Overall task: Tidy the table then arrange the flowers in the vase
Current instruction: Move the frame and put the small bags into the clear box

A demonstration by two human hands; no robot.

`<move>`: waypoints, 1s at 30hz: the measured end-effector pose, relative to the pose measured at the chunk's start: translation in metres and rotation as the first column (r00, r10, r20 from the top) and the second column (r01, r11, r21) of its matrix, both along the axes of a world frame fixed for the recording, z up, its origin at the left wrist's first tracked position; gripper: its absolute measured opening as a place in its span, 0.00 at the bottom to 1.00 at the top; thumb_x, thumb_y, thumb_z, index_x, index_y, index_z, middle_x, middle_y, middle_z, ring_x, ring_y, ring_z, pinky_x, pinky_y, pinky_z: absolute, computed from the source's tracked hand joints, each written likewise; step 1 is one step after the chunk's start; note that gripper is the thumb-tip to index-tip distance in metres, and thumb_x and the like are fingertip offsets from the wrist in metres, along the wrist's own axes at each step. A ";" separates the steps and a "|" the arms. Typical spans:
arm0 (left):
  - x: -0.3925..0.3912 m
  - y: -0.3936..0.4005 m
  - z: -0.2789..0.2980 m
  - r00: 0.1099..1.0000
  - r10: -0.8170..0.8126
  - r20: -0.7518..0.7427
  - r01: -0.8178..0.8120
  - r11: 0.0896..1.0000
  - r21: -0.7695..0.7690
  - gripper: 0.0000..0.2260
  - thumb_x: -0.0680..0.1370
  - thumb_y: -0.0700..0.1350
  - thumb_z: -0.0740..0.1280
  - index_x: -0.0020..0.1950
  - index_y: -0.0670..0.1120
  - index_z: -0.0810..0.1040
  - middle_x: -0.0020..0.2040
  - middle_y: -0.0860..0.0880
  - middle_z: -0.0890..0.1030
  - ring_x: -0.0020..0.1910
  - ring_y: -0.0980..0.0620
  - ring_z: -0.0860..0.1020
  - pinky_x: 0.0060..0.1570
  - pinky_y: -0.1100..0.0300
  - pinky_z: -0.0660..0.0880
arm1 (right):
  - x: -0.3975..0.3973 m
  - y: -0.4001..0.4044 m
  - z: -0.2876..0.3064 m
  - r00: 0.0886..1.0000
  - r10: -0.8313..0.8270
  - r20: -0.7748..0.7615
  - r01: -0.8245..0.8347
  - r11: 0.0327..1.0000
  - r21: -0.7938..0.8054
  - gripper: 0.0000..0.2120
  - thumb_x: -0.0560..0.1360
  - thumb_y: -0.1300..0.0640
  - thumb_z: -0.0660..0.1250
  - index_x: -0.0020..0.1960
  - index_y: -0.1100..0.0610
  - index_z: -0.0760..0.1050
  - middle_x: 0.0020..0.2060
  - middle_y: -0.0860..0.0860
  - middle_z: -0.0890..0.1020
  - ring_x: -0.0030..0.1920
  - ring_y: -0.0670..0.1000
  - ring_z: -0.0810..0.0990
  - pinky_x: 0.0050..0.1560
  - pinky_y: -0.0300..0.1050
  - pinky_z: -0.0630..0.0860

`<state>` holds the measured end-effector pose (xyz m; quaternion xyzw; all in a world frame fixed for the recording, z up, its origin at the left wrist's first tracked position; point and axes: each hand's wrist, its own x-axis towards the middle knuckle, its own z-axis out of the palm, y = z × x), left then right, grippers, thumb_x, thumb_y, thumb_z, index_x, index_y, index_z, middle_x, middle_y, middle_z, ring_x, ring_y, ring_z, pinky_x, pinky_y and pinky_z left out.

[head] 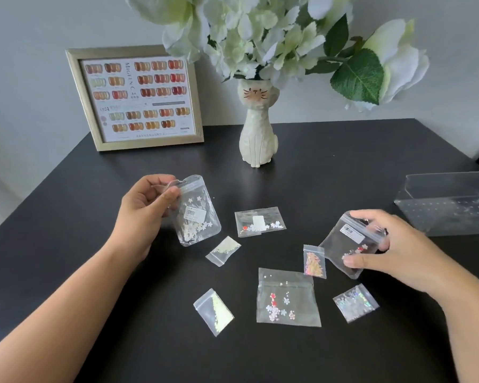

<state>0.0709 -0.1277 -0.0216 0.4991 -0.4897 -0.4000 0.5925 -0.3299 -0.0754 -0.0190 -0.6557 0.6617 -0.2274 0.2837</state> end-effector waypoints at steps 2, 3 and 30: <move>-0.017 0.002 0.005 1.000 -0.030 0.000 0.030 0.999 -0.022 0.07 0.78 0.39 0.69 0.49 0.52 0.81 0.36 0.54 0.81 0.32 0.58 0.77 0.34 0.65 0.75 | -0.002 0.000 -0.006 0.995 -0.045 0.093 0.049 0.998 -0.038 0.33 0.58 0.48 0.82 0.57 0.30 0.71 0.46 0.41 0.78 0.41 0.41 0.80 0.44 0.41 0.72; -0.027 0.002 0.008 0.999 -0.053 0.004 0.053 0.998 -0.033 0.07 0.77 0.39 0.69 0.49 0.52 0.81 0.36 0.54 0.81 0.32 0.58 0.77 0.33 0.67 0.74 | -0.004 -0.001 -0.009 0.988 -0.068 0.137 0.076 0.995 -0.058 0.31 0.60 0.49 0.81 0.57 0.30 0.72 0.46 0.42 0.79 0.39 0.42 0.79 0.44 0.42 0.72; -0.361 -0.033 0.094 0.520 -0.371 0.770 0.759 0.613 -0.218 0.06 0.75 0.38 0.70 0.49 0.46 0.84 0.45 0.47 0.83 0.43 0.50 0.81 0.49 0.52 0.78 | -0.173 0.017 0.054 0.708 -0.502 0.497 0.704 0.559 -0.437 0.09 0.70 0.51 0.67 0.44 0.38 0.82 0.43 0.41 0.86 0.46 0.42 0.83 0.50 0.43 0.78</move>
